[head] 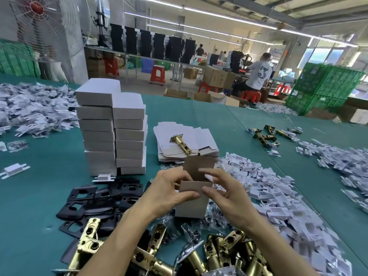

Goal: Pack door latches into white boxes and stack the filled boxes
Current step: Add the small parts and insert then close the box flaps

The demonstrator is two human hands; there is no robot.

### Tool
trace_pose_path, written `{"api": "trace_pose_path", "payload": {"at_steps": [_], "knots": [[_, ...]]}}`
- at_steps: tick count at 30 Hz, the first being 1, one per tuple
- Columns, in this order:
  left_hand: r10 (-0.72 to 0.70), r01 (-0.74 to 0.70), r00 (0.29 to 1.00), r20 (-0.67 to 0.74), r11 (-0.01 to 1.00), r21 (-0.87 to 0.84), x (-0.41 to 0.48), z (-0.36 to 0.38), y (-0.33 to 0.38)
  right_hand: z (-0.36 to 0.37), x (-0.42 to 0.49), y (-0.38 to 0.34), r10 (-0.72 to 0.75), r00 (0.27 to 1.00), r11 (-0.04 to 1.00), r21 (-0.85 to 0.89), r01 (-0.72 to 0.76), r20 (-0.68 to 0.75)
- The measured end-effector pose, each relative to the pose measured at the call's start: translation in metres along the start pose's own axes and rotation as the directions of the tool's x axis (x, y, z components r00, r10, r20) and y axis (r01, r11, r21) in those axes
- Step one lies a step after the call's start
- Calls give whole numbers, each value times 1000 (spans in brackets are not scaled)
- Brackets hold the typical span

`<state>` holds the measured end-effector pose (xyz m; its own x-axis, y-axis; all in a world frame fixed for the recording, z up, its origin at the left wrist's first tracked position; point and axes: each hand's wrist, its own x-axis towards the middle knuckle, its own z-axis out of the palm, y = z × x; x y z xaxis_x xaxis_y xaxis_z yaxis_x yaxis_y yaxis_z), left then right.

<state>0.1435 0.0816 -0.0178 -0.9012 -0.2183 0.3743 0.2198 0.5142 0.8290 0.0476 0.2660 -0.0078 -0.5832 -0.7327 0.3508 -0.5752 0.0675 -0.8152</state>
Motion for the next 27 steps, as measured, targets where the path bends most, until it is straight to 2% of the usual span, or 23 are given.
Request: {"api": "trace_pose_path", "payload": {"at_steps": [7,12,16,20,27], "knots": [[-114,116,993,22,987,-107,-1,-1,0,3,6,-8,38,994,994,103,-28,-101],[-19,3,996,-92,986,-166,-2,-2,4,4,7,-15,3,990,988,152,18,-140],[15,-51,987,-157,973,-224,-4,-1,3,2,7,-13,21,991,990,143,-2,-134],[-20,-54,973,-232,951,-306,-5,-2,6,-2,5,-12,26,991,997,71,-17,-132],[-70,9,976,-205,959,-284,-3,-4,15,-6,9,-15,4,996,999,45,1,-93]]}}
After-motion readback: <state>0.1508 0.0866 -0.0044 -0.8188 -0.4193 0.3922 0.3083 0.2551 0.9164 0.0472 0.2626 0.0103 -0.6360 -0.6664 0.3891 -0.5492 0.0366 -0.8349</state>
